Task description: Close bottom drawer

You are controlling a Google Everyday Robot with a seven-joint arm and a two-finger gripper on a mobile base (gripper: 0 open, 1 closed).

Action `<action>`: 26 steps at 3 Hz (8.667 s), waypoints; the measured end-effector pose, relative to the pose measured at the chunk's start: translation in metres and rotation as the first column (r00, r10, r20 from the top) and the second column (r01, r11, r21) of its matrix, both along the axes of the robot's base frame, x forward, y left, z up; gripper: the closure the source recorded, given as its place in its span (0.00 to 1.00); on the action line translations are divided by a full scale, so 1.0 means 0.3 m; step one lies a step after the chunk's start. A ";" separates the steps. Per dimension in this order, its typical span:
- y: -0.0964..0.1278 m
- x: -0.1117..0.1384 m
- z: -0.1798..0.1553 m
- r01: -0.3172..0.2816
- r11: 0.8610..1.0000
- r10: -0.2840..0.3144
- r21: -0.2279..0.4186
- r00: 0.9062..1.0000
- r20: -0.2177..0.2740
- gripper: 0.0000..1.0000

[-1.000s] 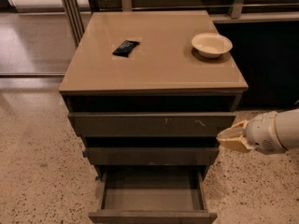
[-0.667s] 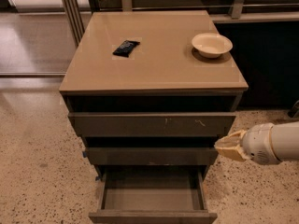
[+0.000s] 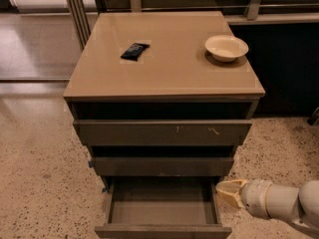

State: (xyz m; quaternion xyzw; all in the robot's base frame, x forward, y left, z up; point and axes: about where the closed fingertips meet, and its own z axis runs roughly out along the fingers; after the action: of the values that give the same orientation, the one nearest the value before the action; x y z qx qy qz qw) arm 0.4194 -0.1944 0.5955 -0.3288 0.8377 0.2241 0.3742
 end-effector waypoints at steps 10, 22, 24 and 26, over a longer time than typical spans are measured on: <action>0.003 -0.173 -0.942 0.444 0.895 -0.403 0.043 0.846 -0.349 1.00; 0.167 0.273 -1.370 0.066 0.997 -0.049 0.029 0.918 -0.393 1.00; 0.170 0.331 -1.313 0.291 0.956 -0.281 0.030 0.941 -0.191 1.00; 0.051 0.429 -1.319 0.469 0.883 -0.470 -0.031 0.882 -0.041 1.00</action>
Offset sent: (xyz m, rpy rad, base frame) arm 0.0109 -0.0043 -0.1895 -0.0660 0.2070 -0.1471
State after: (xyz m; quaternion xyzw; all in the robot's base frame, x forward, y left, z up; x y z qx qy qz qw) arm 0.5481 -0.1790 0.1996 -0.1147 0.9031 0.1263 0.3941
